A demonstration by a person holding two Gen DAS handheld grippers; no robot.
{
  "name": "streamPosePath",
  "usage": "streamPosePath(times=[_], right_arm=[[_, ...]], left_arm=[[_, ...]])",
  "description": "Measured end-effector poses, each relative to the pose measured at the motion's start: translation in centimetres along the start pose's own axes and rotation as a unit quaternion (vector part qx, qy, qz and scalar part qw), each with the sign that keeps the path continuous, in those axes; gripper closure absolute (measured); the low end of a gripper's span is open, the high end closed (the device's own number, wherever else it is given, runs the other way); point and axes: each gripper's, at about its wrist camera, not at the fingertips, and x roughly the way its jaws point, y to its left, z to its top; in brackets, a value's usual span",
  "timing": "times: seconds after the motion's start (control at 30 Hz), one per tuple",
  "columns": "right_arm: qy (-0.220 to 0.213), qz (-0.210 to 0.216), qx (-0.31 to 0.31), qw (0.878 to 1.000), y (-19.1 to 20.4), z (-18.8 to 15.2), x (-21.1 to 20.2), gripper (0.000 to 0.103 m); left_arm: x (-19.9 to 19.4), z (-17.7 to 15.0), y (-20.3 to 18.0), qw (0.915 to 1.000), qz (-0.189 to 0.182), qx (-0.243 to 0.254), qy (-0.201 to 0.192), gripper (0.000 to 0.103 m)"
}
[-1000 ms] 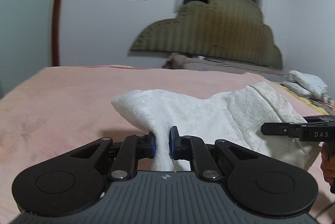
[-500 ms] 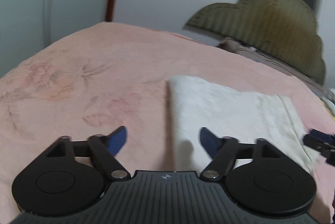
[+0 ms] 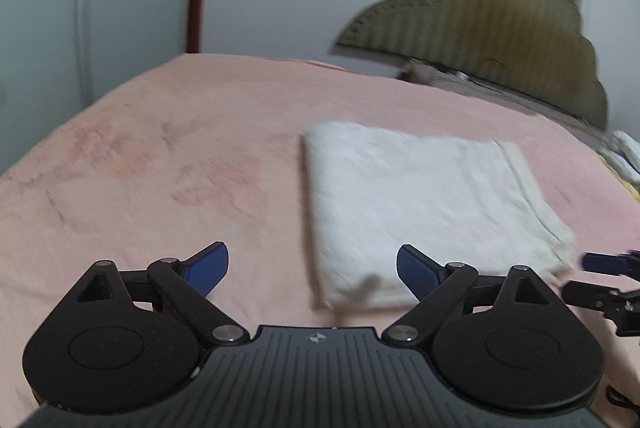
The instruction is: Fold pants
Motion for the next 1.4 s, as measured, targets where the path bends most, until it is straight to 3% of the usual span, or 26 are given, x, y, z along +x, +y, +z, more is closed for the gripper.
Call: streamPosePath(times=[0.1,0.2,0.27,0.3,0.33,0.37,0.4,0.43,0.47,0.5,0.53,0.6,0.63,0.67,0.7,0.8,0.93,1.03,1.1,1.17,1.27,1.4], right_arm=[[0.007,0.046,0.027,0.999,0.9,-0.8,-1.0,0.019],[0.007,0.034,0.0,0.999,2.6,-0.3,-2.1,0.019],[-0.004,0.031,-0.02,0.999,4.0,0.5,-3.5,0.019],[-0.013,0.053,-0.007,0.998,4.2,1.1,-4.3,0.019],[-0.028,0.109,0.032,0.993,3.9,1.7,-5.3,0.019],[-0.045,0.19,0.088,0.977,3.2,2.2,-6.1,0.013],[-0.061,0.267,0.139,0.952,2.3,2.4,-6.5,0.002],[-0.082,0.333,0.188,0.92,1.4,2.4,-6.5,0.0],[-0.098,0.361,0.221,0.901,0.8,2.4,-6.4,0.0],[-0.106,0.351,0.235,0.9,0.5,2.3,-6.2,0.0],[-0.103,0.307,0.234,0.917,0.5,2.3,-5.9,0.0],[-0.07,0.172,0.218,0.958,1.1,2.3,-4.9,0.0],[-0.049,0.126,0.214,0.968,1.5,2.2,-4.4,0.0],[-0.036,0.112,0.211,0.97,1.8,2.0,-3.9,0.0],[-0.035,0.125,0.213,0.968,2.0,1.7,-3.8,0.0],[-0.043,0.191,0.231,0.953,2.4,1.5,-4.1,0.0],[-0.074,0.214,0.246,0.942,3.5,2.4,-5.2,0.0],[-0.087,0.26,0.268,0.923,4.3,2.6,-5.3,0.0],[-0.089,0.27,0.268,0.921,4.9,2.9,-5.0,0.0],[-0.094,0.241,0.248,0.934,5.6,3.1,-5.0,0.0],[-0.091,0.162,0.21,0.96,5.9,3.0,-5.2,0.0],[-0.081,0.02,0.149,0.985,5.7,2.0,-4.4,0.0]], left_arm=[[-0.3,-1.3,-2.0,0.9992,-0.014,0.034,0.016,0.007],[0.6,-2.8,-3.8,0.9969,-0.014,0.073,0.026,0.005],[1.5,-3.5,-4.7,0.9953,0.014,0.09,0.033,0.005],[2.0,-3.6,-4.9,0.9947,0.029,0.092,0.037,0.005],[2.5,-3.8,-5.0,0.9942,0.04,0.091,0.04,0.005],[2.9,-3.9,-5.1,0.9937,0.047,0.091,0.046,0.004],[3.4,-4.0,-5.0,0.9933,0.052,0.09,0.051,0.002],[3.7,-4.2,-5.0,0.9931,0.057,0.088,0.052,0.0],[3.9,-4.4,-5.0,0.9934,0.061,0.085,0.045,0.0],[3.9,-4.6,-5.0,0.994,0.063,0.08,0.039,0.0],[3.9,-4.8,-5.0,0.9945,0.065,0.073,0.037,0.0],[3.7,-5.1,-4.8,0.9952,0.067,0.063,0.033,0.0],[3.7,-5.0,-4.7,0.9954,0.066,0.061,0.034,0.0],[3.7,-5.0,-4.5,0.9958,0.063,0.057,0.036,0.0],[3.7,-5.0,-4.4,0.9962,0.059,0.052,0.038,0.0],[3.6,-5.0,-4.4,0.9961,0.06,0.053,0.037,0.0],[3.6,-4.9,-4.5,0.9966,0.056,0.047,0.039,0.0],[3.6,-4.9,-4.4,0.9967,0.055,0.046,0.039,0.0],[3.6,-4.9,-4.4,0.9967,0.055,0.046,0.039,0.0],[3.6,-4.9,-4.4,0.9967,0.055,0.046,0.039,0.0],[3.6,-4.9,-4.4,0.9967,0.055,0.046,0.039,0.0],[3.7,-4.9,-4.4,0.9967,0.055,0.046,0.039,0.0]])
